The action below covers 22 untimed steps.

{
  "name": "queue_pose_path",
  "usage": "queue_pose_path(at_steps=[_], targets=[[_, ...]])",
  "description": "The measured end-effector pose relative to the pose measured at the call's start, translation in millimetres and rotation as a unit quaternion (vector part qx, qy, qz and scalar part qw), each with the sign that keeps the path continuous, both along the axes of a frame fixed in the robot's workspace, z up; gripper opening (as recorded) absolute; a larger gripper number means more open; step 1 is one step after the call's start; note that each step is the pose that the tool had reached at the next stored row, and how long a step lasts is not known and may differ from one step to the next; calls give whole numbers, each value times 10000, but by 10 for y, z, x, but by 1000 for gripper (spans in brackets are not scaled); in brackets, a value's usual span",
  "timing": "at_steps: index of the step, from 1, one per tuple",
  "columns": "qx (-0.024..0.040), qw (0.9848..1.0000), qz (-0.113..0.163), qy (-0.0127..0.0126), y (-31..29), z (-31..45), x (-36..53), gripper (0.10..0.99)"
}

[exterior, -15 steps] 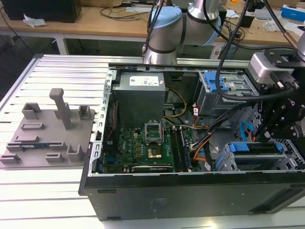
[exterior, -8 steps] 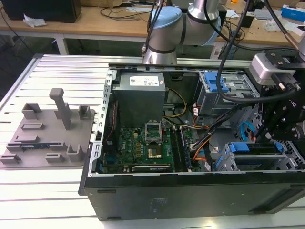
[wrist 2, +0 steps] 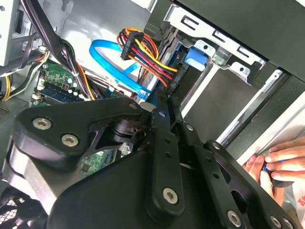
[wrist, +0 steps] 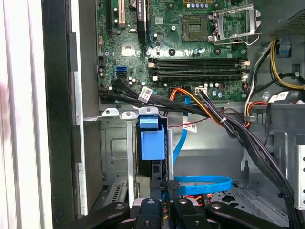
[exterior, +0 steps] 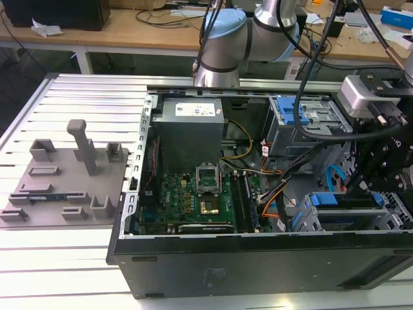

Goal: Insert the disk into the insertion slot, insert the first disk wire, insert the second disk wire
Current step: 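Insert the second disk wire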

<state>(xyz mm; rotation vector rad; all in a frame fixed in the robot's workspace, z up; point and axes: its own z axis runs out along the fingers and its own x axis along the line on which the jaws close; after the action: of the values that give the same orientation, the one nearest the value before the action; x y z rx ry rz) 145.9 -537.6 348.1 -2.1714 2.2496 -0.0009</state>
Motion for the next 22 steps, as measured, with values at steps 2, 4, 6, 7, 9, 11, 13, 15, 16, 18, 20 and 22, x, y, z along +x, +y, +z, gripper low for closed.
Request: queue_pose_path(at_steps=[2, 4, 6, 7, 9, 11, 13, 15, 16, 18, 20, 22], targets=[[0, 10000, 0, 0, 0, -11, 3, 165], [0, 10000, 0, 0, 0, -19, 4, 165], [-1, 10000, 0, 1, 0, -26, 3, 165], [-1, 10000, 1, 1, 0, -30, 4, 165], [0, 10000, 2, 2, 0, -38, 6, 165], [0, 10000, 7, 3, 0, -49, 9, 165], [-1, 10000, 13, 3, 0, -59, 10, 165], [-2, 10000, 22, 4, 0, -71, 10, 165], [-2, 10000, 25, 4, 0, -77, 10, 165], [-3, 10000, 35, 4, 0, -93, 10, 165], [-3, 10000, 43, 5, 0, -111, 10, 165], [4, 10000, 47, 3, 1, -115, 11, 165]])
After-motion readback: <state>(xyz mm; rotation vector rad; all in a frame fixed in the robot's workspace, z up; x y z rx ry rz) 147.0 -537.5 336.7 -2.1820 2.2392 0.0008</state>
